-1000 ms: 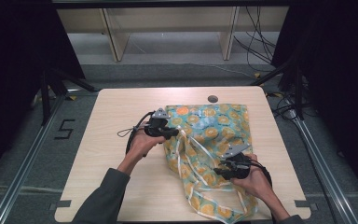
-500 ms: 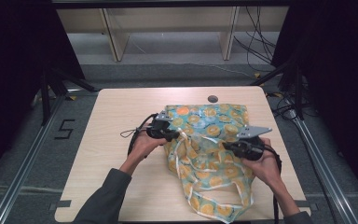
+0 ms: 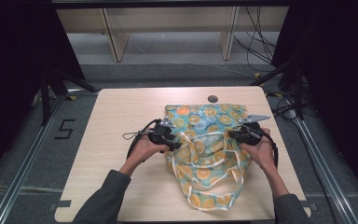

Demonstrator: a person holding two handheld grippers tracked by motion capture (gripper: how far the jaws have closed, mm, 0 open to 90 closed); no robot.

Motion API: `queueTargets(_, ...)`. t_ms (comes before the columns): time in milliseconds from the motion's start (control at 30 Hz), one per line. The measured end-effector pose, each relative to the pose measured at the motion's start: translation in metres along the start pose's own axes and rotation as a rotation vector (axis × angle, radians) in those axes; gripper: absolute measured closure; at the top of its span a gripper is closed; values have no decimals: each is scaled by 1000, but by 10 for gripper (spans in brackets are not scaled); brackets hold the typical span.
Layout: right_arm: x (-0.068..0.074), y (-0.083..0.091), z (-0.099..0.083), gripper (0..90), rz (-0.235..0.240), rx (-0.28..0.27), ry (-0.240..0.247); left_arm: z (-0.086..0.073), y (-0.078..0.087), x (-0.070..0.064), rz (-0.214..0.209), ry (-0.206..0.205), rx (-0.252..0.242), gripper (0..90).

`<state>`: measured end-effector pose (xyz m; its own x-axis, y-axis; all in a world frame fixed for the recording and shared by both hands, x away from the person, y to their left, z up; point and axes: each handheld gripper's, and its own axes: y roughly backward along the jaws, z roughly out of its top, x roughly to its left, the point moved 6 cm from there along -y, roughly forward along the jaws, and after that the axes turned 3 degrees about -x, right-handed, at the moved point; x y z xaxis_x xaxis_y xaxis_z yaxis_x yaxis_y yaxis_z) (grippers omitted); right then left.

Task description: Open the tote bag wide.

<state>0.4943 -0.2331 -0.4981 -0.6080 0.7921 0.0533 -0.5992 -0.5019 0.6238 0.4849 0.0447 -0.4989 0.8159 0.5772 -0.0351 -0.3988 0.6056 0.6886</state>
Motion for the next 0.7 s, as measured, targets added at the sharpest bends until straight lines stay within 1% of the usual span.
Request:
queueTargets(33, -2, -2, -1, 900, -6, -7, 23, 3, 10, -4, 24, -5, -9, 452)
queueTargets(67, -2, -3, -2, 900, -7, -9, 19, 6, 20, -10, 37, -14, -18, 425)
queueTargets(100, -2, -4, -2, 900, -5, -7, 23, 9, 30, -17, 35, -32, -34, 408)
queueTargets(133, 0, -3, -3, 900, -3, 14, 3, 12, 39, -26, 20, -56, -54, 401)
queueTargets(167, -1, -5, -3, 900, -8, 7, 22, 14, 48, -36, 5, -68, -70, 402)
queueTargets(233, -1, -5, -3, 900, -8, 4, 24, 17, 58, -55, -19, -101, -96, 427)
queueTargets(267, -2, -5, -3, 900, -19, 1, 33, 16, 59, -66, -35, -126, -87, 458)
queueTargets(300, -2, -5, -2, 900, -19, 1, 33, 13, 58, -76, -66, -157, -67, 473)
queueTargets(333, -1, -5, -2, 900, -17, 0, 32, 11, 54, -83, -76, -163, -50, 480)
queueTargets(367, 0, -4, -3, 900, -12, 14, 21, 10, 48, -85, -69, -179, -34, 485)
queueTargets(400, -1, -4, -3, 900, -15, 8, 32, 7, 41, -84, -54, -166, -14, 487)
queueTargets(467, -1, -5, -3, 900, -16, 1, 32, -2, 25, -76, -30, -138, 38, 474)
queueTargets(500, 0, -6, -3, 900, -3, 5, 26, -8, 17, -72, -11, -146, 70, 465)
queueTargets(533, 0, -6, -3, 900, 0, 7, 23, -15, 8, -69, 13, -143, 103, 456)
queueTargets(567, 0, -6, -3, 900, 1, 10, 25, -21, 0, -64, 41, -166, 131, 443)
queueTargets(600, 0, -6, -3, 900, 0, 10, 24, -26, -7, -61, 65, -155, 149, 432)
queueTargets(633, 0, -6, -3, 900, 0, 10, 24, -26, -7, -61, 65, -155, 149, 421)
queueTargets(667, 0, -7, -4, 897, 4, 12, 25, -34, -17, -52, 106, -168, 202, 412)
queueTargets(700, 0, -7, -4, 897, 4, 20, 27, -35, -19, -51, 115, -173, 212, 408)
